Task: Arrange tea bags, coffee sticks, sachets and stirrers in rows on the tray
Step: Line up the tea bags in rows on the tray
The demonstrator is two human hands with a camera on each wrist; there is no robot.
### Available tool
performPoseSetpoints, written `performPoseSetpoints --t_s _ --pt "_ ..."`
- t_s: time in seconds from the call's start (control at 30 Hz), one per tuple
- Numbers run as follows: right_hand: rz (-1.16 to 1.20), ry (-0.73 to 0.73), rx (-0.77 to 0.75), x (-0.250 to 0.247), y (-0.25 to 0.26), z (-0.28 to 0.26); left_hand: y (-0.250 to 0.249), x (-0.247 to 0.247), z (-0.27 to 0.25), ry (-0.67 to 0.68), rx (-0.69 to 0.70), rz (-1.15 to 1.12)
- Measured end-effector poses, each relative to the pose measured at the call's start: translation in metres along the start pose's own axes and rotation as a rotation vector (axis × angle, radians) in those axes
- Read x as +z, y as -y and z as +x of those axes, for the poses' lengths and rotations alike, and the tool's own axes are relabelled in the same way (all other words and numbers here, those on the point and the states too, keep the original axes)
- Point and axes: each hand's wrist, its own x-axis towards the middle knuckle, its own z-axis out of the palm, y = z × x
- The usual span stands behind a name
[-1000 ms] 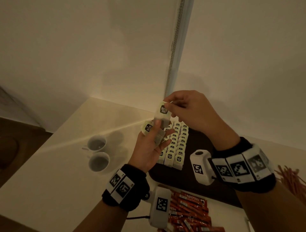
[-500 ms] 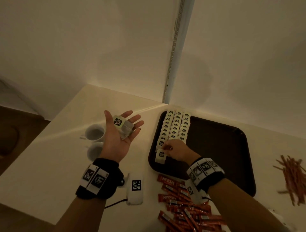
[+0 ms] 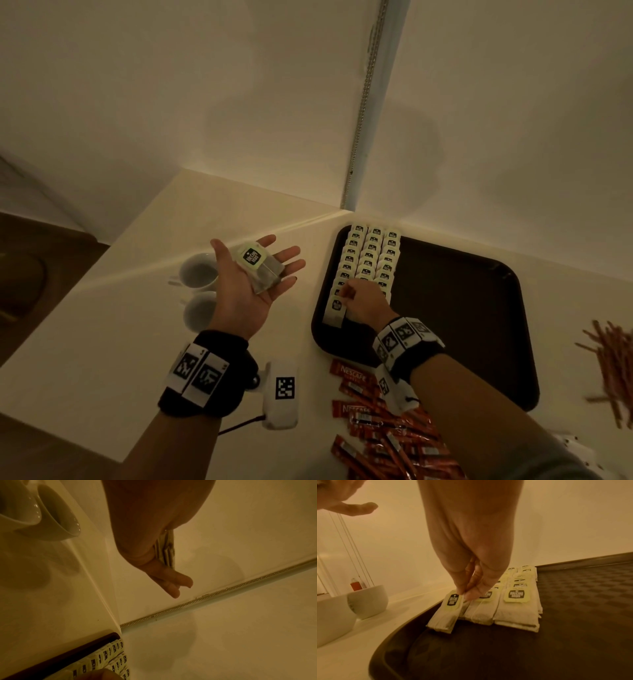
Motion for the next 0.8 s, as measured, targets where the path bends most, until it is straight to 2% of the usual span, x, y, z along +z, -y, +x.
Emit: performPoseSetpoints --t_s 0.1,0.17,0.2,0.27,0.3,0.37,0.43,0.57,0.7,0.8 --pt "-0.023 -0.039 0.005 -0.002 0.003 0.0 0.002 0.001 0.001 -0.013 -0.033 0.066" --pt "0.063 -0.169 -0.033 -0.012 0.017 -0.002 0.004 0.002 0.002 -0.01 -0.05 0.118" --pt "0.147 -0.25 -0.08 -0.021 0.028 -0.005 0.005 0.003 0.003 -0.004 -0.061 0.144" --pt "0.319 -0.369 -0.28 -0.042 0.058 -0.018 0.008 0.007 0.003 0.025 -0.096 0.207" --pt "0.365 -0.373 -0.411 -0.054 0.073 -0.027 0.008 0.01 0.002 0.047 -0.115 0.248" --pt "0.343 -0.276 -0.618 -0.067 0.095 -0.041 0.008 0.017 0.0 0.1 -0.136 0.32" --pt "0.236 -0.189 -0.705 -0.072 0.107 -0.047 0.007 0.026 -0.003 0.157 -0.135 0.337" --pt "0.159 -0.249 -0.691 -0.09 0.112 -0.05 0.002 0.039 -0.008 0.257 -0.12 0.327" --pt "0.182 -0.178 -0.613 -0.117 0.116 -0.059 0.0 0.048 -0.011 0.29 -0.076 0.266" --pt "0.12 -0.19 -0.573 -0.13 0.119 -0.064 -0.001 0.055 -0.013 0.302 -0.017 0.217"
